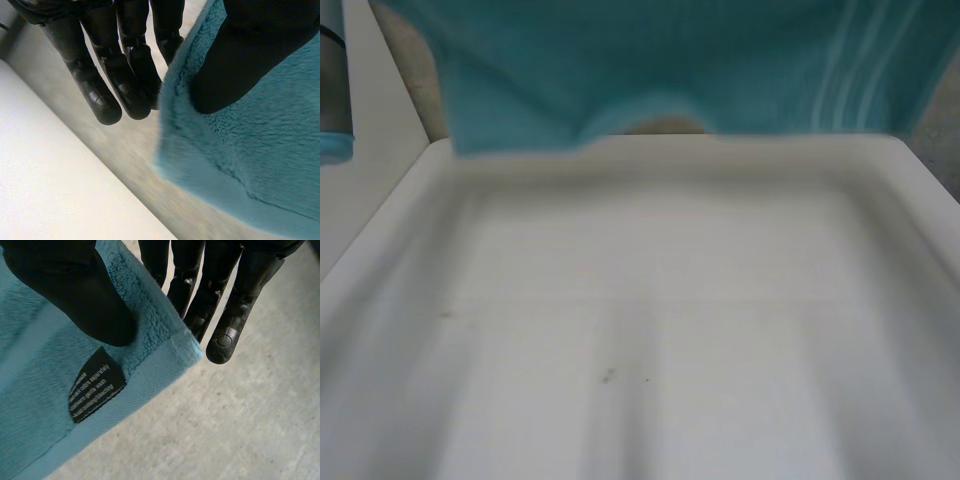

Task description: Fold the laundry

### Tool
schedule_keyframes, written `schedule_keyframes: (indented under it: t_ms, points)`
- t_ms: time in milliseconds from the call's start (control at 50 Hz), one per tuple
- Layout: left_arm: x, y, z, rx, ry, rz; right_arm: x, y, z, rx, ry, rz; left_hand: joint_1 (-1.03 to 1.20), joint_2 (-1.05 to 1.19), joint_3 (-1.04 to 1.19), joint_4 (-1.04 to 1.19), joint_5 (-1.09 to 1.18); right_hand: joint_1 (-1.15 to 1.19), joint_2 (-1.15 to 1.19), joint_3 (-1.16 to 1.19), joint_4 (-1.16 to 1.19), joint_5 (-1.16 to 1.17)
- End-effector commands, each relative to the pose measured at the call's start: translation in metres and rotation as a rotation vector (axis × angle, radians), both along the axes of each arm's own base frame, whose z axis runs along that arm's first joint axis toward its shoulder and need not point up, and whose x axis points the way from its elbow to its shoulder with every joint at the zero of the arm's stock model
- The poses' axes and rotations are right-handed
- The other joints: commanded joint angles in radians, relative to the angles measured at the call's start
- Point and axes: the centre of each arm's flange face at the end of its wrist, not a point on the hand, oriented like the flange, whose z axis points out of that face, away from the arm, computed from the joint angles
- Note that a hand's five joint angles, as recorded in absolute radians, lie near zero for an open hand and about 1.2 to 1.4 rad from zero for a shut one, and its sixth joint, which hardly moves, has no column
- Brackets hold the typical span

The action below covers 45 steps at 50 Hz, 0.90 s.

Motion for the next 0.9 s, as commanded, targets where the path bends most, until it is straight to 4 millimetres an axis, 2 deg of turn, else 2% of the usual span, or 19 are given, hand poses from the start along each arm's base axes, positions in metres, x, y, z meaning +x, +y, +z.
schedule_keyframes:
  t_ms: [20,60,100,140,160,200,240,260,320,440,540,600,680,720,740,760,800,820,900]
  points:
    - [0.005,0.002,-0.035,0.101,0.037,-0.044,0.003,0.006,-0.049,0.152,0.016,0.036,0.267,0.196,0.201,0.199,0.258,0.418,0.218,0.214,0.205,0.238]
    - [0.007,0.001,-0.049,0.143,0.044,-0.057,0.006,0.006,-0.073,0.232,0.031,0.057,0.267,0.196,0.201,0.199,0.258,0.418,0.218,0.214,0.205,0.238]
    - [0.008,0.001,-0.074,0.216,0.043,-0.07,0.007,0.006,-0.082,0.26,0.035,0.065,0.267,0.196,0.201,0.199,0.258,0.418,0.218,0.214,0.205,0.238]
    - [0.007,0.002,-0.093,0.269,0.035,-0.077,0.013,0.009,-0.114,0.357,0.05,0.1,0.267,0.196,0.201,0.199,0.258,0.418,0.218,0.214,0.205,0.238]
    - [0.007,0.004,-0.111,0.318,0.025,-0.084,0.014,0.009,-0.122,0.381,0.052,0.106,0.267,0.196,0.201,0.199,0.258,0.418,0.218,0.214,0.205,0.238]
    - [0.006,0.006,-0.128,0.364,0.015,-0.09,0.015,0.009,-0.14,0.433,0.055,0.115,0.267,0.196,0.201,0.199,0.258,0.418,0.218,0.214,0.205,0.238]
    - [0.006,0.009,-0.154,0.428,0.001,-0.099,0.016,0.007,-0.168,0.516,0.059,0.12,0.267,0.196,0.201,0.199,0.258,0.418,0.218,0.214,0.205,0.238]
    - [0.006,0.009,-0.154,0.429,0.001,-0.099,0.016,0.006,-0.179,0.544,0.06,0.12,0.267,0.196,0.201,0.199,0.258,0.418,0.218,0.214,0.205,0.238]
    - [0.005,0.013,-0.207,0.559,-0.024,-0.109,0.017,0.003,-0.218,0.654,0.07,0.118,0.267,0.196,0.201,0.199,0.258,0.418,0.218,0.214,0.205,0.238]
    - [0.007,0.026,-0.255,0.695,-0.046,-0.105,0.016,0.005,-0.284,0.832,0.148,0.093,0.267,0.196,0.201,0.199,0.258,0.418,0.218,0.214,0.205,0.238]
    - [0.016,0.046,-0.272,0.784,-0.052,-0.085,0.011,0.02,-0.3,0.938,0.228,0.075,0.267,0.196,0.201,0.199,0.258,0.418,0.218,0.214,0.205,0.238]
    - [0.028,0.057,-0.267,0.815,-0.045,-0.056,0.009,0.034,-0.297,1.004,0.277,0.071,0.267,0.196,0.201,0.199,0.258,0.418,0.218,0.214,0.205,0.238]
    - [0.051,0.089,-0.261,0.961,-0.092,0.031,0.006,0.074,-0.28,1.134,0.409,0.098,0.267,0.196,0.201,0.199,0.258,0.418,0.218,0.214,0.205,0.238]
    - [0.053,0.097,-0.261,0.999,-0.119,0.047,0.004,0.079,-0.277,1.149,0.432,0.096,0.267,0.196,0.201,0.199,0.258,0.418,0.218,0.214,0.205,0.238]
    - [0.055,0.104,-0.26,1.036,-0.148,0.062,-0.006,0.09,-0.269,1.19,0.489,0.075,0.267,0.196,0.201,0.199,0.258,0.418,0.218,0.214,0.205,0.238]
    - [0.061,0.128,-0.255,1.142,-0.205,0.098,-0.006,0.09,-0.269,1.191,0.49,0.075,0.267,0.196,0.201,0.199,0.258,0.418,0.218,0.214,0.205,0.238]
    - [0.062,0.137,-0.254,1.179,-0.223,0.103,-0.01,0.094,-0.266,1.199,0.508,0.065,0.267,0.196,0.201,0.199,0.258,0.418,0.218,0.214,0.205,0.238]
    - [0.064,0.151,-0.252,1.235,-0.244,0.108,-0.024,0.107,-0.256,1.231,0.592,0.036,0.267,0.196,0.201,0.199,0.258,0.418,0.218,0.214,0.205,0.238]
    - [0.065,0.159,-0.243,1.232,-0.245,0.106,-0.031,0.114,-0.25,1.252,0.657,0.028,0.267,0.196,0.201,0.199,0.258,0.418,0.218,0.214,0.205,0.238]
